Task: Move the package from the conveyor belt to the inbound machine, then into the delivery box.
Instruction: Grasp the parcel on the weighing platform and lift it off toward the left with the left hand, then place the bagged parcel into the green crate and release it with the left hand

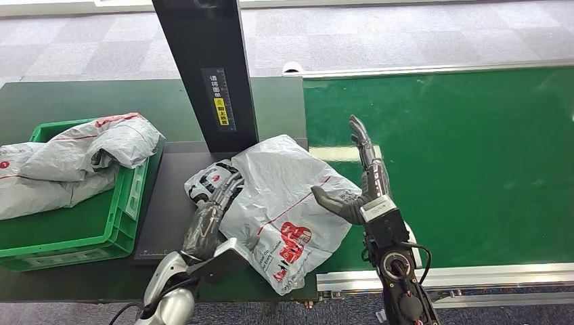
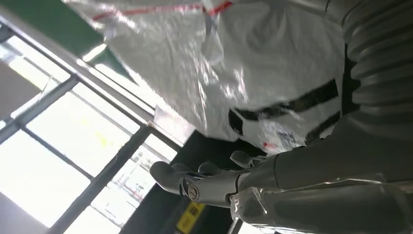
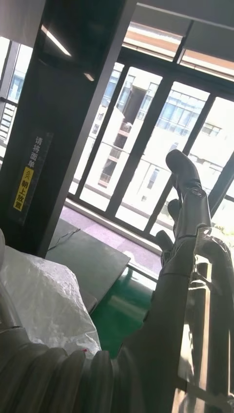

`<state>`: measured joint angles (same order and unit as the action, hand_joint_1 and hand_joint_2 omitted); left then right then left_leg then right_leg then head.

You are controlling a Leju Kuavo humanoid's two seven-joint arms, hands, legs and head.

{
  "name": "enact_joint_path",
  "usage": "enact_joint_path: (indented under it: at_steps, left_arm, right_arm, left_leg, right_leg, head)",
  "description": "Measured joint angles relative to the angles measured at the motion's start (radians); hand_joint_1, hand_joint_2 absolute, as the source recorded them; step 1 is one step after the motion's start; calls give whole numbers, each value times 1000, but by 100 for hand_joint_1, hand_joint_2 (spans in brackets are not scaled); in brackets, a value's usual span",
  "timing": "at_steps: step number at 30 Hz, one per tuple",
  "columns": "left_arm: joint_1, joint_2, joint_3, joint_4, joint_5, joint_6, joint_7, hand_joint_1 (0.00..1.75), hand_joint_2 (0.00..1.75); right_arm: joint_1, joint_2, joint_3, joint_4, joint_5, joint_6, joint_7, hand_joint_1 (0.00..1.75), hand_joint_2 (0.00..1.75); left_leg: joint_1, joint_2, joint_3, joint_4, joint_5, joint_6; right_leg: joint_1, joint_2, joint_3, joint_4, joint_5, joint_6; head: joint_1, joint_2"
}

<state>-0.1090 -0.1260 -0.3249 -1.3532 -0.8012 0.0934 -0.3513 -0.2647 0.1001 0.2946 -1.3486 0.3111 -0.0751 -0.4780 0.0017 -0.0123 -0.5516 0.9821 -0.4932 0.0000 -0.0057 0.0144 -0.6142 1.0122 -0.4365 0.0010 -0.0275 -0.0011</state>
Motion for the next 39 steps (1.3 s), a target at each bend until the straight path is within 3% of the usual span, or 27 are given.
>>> enact_joint_path:
  at_steps: [7, 8, 11, 12, 18, 23, 27, 31, 35, 39]
  left_arm:
    - [-157, -11, -99, 334, -184, 13, 45, 0, 175]
    - [-179, -15, -107, 379, -186, 14, 42, 29, 175]
    - [-241, -28, -123, 496, -182, 12, 30, 160, 175]
    - [-259, -32, -126, 527, -178, 10, 27, 175, 175]
    - [-327, -46, -128, 637, -123, 39, -8, 175, 175]
    - [-317, -42, -97, 579, 44, 39, -93, 175, 175]
    - [-258, -29, -66, 375, 277, -10, -162, 175, 175]
    - [-190, -1, -45, 75, 437, 26, -206, 175, 175]
    - [-130, 26, -17, -220, 515, 143, -234, 175, 175]
    - [-81, 50, 33, -434, 521, 359, -274, 175, 175]
  right_arm:
    - [22, -2, -8, -43, -1, 6, -5, 0, 175]
    - [23, -2, -8, -47, -1, 7, -5, 0, 175]
    - [26, -2, -10, -54, -1, 9, -5, 0, 175]
    - [27, -2, -10, -57, -1, 9, -5, 0, 175]
    - [27, -2, -12, -72, -1, 9, -3, 0, 175]
    - [43, -2, -27, -97, 3, 8, 5, 0, 175]
    - [61, -4, -40, -114, 9, 1, 9, 0, 175]
    - [80, -8, -58, -126, 12, -18, 9, 0, 175]
    - [102, -13, -76, -138, 16, -41, 8, 0, 175]
    - [119, -19, -90, -149, 17, -59, 9, 0, 175]
  left_leg:
    - [0, 0, 0, 0, 0, 0]
    - [0, 0, 0, 0, 0, 0]
    - [0, -1, 1, 0, 0, 0]
    - [0, -1, 1, 0, 0, 0]
    - [0, 0, 5, 0, 0, 0]
    - [0, 0, 5, 0, 1, 0]
    - [0, 0, 3, 0, 0, 0]
    - [0, 0, 0, 0, 0, 0]
    - [0, 0, -1, 0, 0, 0]
    - [0, 0, -1, 0, -1, 0]
  right_leg:
    - [0, 0, 0, 0, 0, 0]
    - [0, 0, 0, 0, 0, 0]
    - [0, 0, 1, 0, 0, 0]
    - [0, 0, 2, 0, 0, 0]
    - [-1, 0, 7, 0, 0, 0]
    - [0, 0, 6, 0, 1, 0]
    - [0, 0, 3, 0, 0, 0]
    - [0, 0, 1, 0, 0, 0]
    - [0, 0, 0, 0, 0, 0]
    - [0, 0, 0, 0, -1, 0]
  head:
    - [0, 0]
    - [0, 0]
    - [0, 0]
    - [0, 0]
    - [0, 0]
    - [0, 0]
    - [0, 0]
    - [0, 0]
    - [0, 0]
    - [0, 0]
